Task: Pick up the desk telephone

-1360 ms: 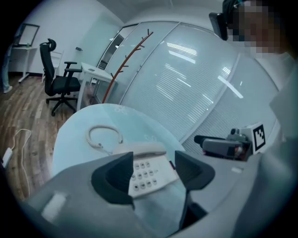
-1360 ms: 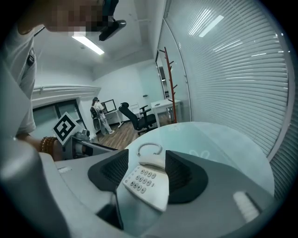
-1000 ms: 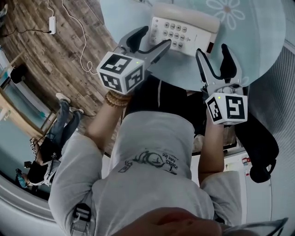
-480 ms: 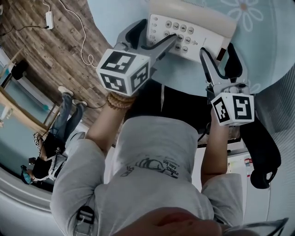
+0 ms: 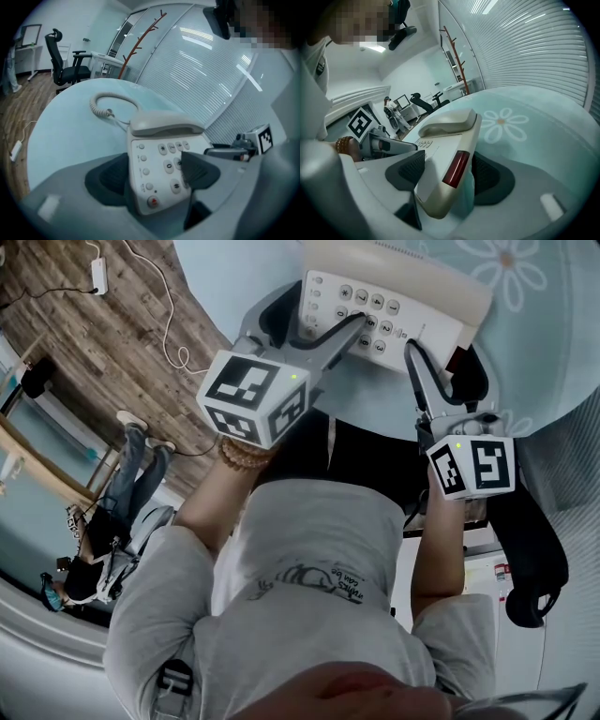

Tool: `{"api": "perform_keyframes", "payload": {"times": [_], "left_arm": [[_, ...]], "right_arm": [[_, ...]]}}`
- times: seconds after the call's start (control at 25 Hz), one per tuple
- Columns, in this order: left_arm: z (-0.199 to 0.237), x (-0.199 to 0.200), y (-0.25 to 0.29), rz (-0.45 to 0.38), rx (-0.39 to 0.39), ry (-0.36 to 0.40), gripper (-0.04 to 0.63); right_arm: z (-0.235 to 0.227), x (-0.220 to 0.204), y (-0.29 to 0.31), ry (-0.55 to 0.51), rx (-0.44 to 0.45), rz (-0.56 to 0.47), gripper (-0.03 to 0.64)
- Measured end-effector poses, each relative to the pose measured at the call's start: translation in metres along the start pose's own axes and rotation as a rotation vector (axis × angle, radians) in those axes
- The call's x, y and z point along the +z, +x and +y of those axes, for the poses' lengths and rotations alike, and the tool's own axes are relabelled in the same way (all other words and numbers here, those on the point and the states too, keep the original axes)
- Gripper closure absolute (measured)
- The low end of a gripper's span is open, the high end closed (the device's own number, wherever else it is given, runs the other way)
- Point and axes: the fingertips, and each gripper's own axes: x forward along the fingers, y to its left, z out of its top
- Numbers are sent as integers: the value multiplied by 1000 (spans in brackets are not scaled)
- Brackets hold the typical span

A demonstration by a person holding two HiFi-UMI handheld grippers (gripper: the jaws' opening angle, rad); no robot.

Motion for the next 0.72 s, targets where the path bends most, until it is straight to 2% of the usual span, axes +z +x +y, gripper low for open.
{"api": "perform_keyframes", "payload": {"times": [0.36,0.72], "left_arm": [[-2,3,-1,0,27,35,242],[-9,36,-22,-41,39,115,241]], "right_arm": [[1,1,-1,12,-25,19,308],[16,28,-8,38,-29,-29,308]]}}
